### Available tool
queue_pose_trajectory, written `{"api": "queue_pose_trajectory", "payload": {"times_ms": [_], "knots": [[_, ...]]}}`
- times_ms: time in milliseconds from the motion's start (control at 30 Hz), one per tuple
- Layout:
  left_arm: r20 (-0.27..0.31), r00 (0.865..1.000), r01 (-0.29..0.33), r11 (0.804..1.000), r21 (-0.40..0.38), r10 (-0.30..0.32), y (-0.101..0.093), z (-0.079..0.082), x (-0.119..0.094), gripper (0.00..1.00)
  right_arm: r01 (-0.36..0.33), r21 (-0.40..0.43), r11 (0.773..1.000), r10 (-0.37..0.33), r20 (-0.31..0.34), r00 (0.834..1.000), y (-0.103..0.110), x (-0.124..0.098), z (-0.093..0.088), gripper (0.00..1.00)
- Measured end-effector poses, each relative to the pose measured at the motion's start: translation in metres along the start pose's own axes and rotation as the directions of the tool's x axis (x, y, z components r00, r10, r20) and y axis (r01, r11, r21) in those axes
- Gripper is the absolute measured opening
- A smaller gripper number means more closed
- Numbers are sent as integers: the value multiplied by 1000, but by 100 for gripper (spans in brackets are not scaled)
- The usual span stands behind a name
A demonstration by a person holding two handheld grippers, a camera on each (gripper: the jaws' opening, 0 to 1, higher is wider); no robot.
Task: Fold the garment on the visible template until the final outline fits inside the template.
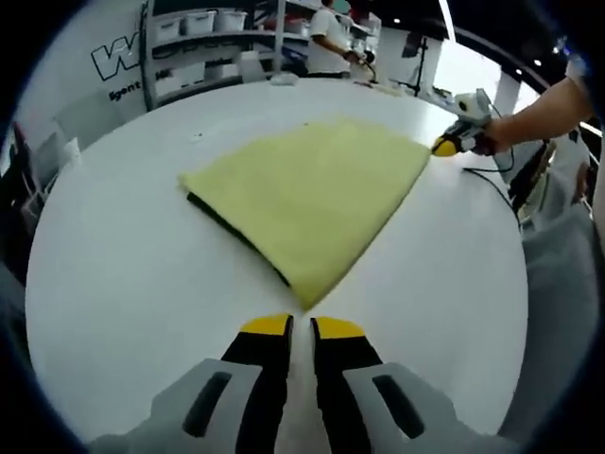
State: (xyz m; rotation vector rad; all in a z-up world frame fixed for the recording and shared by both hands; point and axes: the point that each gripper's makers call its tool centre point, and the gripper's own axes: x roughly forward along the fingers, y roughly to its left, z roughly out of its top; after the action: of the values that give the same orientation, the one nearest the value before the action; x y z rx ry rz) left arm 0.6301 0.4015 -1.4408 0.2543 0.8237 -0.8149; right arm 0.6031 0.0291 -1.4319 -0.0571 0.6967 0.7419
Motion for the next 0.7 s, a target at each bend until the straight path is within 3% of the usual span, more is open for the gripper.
{"api": "queue_pose_trajectory", "payload": {"times_ms": [200,367,567,700], "knots": [[77,996,-35,997,-62,40,-3,9,-15,18,12,-5,1000,-12,37,999,10,-9,10,9],[145,986,-58,987,-148,79,-10,17,-27,33,28,-7,1000,-27,76,997,22,-16,19,19],[210,971,-72,980,-183,111,-28,25,-42,46,69,-11,998,-67,108,992,41,-24,25,35],[236,962,-83,972,-219,135,-38,26,-51,63,92,0,996,-91,137,986,56,-31,31,45]]}}
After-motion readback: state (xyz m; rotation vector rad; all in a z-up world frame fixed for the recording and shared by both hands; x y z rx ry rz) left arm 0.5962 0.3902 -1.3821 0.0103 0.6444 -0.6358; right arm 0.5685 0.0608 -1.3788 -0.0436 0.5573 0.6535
